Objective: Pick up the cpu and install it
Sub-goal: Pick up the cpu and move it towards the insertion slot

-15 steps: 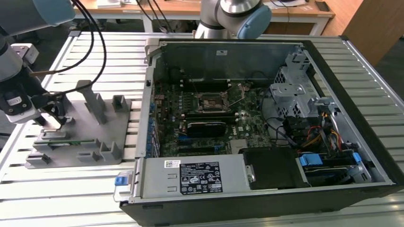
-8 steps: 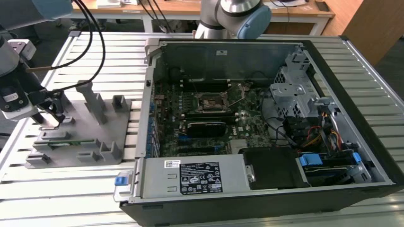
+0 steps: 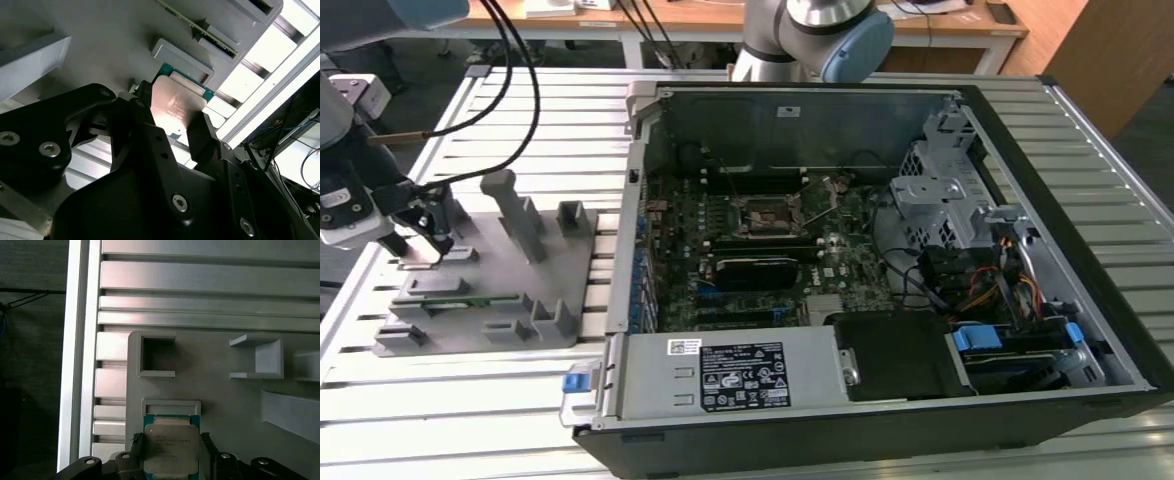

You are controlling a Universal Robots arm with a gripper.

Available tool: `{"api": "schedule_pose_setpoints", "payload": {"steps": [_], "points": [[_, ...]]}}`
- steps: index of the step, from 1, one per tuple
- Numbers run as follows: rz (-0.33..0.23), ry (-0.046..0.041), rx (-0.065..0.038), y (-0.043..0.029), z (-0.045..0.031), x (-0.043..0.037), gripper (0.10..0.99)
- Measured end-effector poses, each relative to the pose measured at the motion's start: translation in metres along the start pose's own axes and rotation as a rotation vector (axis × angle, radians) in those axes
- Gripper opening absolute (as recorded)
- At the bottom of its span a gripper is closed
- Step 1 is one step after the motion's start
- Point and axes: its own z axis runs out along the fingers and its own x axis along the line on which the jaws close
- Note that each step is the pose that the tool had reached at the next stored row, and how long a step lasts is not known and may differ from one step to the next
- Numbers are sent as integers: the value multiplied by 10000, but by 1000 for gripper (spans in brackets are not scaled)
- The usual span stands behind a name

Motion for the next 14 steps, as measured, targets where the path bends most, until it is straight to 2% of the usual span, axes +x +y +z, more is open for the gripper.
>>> {"api": "schedule_pose_setpoints", "payload": {"steps": [14], "points": [[1,-1,0,10,-170,2,525]]}}
